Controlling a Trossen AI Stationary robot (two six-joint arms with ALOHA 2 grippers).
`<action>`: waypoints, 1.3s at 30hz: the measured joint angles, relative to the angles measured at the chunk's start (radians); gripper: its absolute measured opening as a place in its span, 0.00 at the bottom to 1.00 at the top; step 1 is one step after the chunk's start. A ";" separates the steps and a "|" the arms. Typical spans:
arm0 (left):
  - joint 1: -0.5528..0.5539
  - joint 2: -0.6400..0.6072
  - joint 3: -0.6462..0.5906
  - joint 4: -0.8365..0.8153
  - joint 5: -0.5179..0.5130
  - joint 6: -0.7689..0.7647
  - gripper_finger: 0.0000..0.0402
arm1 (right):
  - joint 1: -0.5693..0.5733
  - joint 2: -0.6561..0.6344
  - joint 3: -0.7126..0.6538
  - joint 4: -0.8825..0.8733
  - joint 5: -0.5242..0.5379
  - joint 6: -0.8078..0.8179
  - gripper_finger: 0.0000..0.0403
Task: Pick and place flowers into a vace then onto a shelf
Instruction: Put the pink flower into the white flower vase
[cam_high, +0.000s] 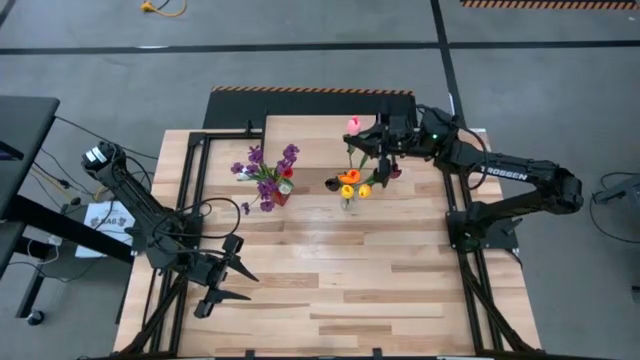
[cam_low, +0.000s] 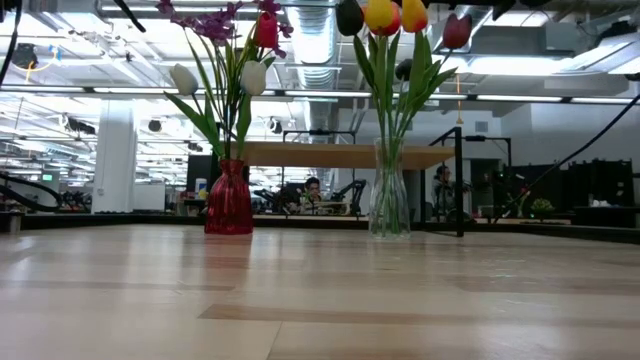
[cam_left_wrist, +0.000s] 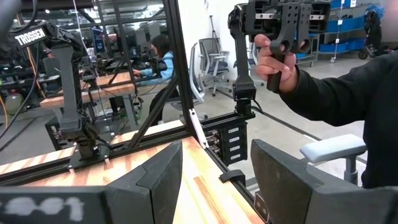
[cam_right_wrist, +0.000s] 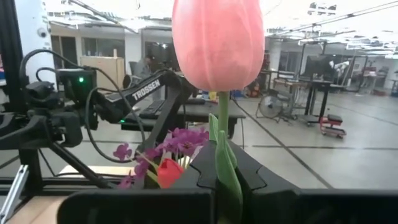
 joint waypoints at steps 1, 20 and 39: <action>0.000 0.000 0.000 0.000 0.000 0.000 0.46 | 0.000 0.000 0.000 -0.002 0.001 0.000 0.00; 0.000 0.000 0.000 0.000 0.005 0.000 0.46 | 0.008 0.058 0.001 -0.043 0.030 0.028 0.00; 0.000 0.000 0.000 0.001 0.003 -0.006 0.46 | 0.015 0.053 0.192 -0.607 0.136 0.027 0.37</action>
